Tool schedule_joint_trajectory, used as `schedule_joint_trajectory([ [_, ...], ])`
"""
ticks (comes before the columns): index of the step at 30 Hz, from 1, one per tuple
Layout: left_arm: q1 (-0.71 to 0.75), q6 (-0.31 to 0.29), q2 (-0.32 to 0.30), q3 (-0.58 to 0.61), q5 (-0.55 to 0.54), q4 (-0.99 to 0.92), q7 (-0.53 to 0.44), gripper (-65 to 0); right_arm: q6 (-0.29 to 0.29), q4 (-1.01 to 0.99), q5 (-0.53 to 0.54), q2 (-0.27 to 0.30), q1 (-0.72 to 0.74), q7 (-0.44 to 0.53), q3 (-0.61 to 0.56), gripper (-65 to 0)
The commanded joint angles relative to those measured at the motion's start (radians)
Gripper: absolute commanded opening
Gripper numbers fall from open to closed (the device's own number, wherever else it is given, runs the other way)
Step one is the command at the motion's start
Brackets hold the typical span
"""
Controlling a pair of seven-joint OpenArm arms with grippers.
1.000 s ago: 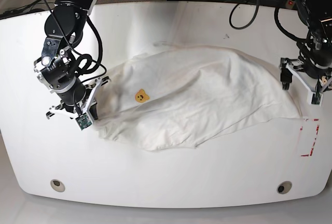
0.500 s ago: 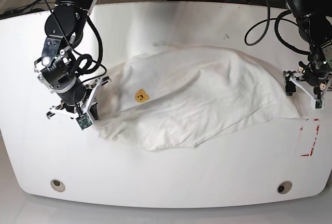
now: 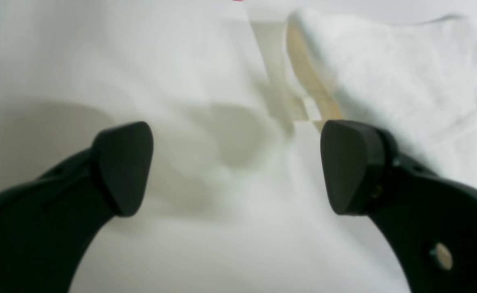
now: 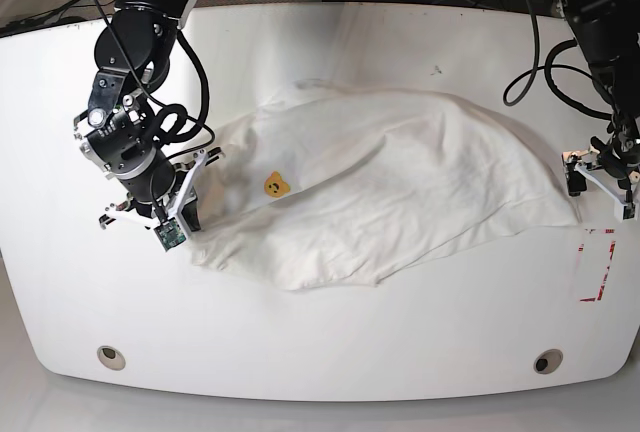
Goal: Fold the T-shirt properly
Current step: 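Lay the shirt flat, left gripper releasing and regrasping its edge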
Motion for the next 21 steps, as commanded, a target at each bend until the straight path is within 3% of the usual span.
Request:
schedule_joint_trajectory([
  [1, -0.036, 0.002, -0.037, 0.028, -0.009, -0.017, -0.046, -4.0, -0.005, 0.018, 0.007, -0.008, 0.020, 0.024, 0.003, -65.0],
  [15, -0.133, 0.005, -0.039, 0.116, -0.007, -0.164, -0.103, -4.2, -0.005, 0.018, 0.005, -0.025, 0.020, 0.024, 0.003, -65.0],
  [21, -0.164, 0.003, -0.039, 0.211, 0.019, -0.239, -0.159, -4.6, -0.005, 0.018, 0.001, -0.025, 0.019, 0.024, 0.003, -65.0],
])
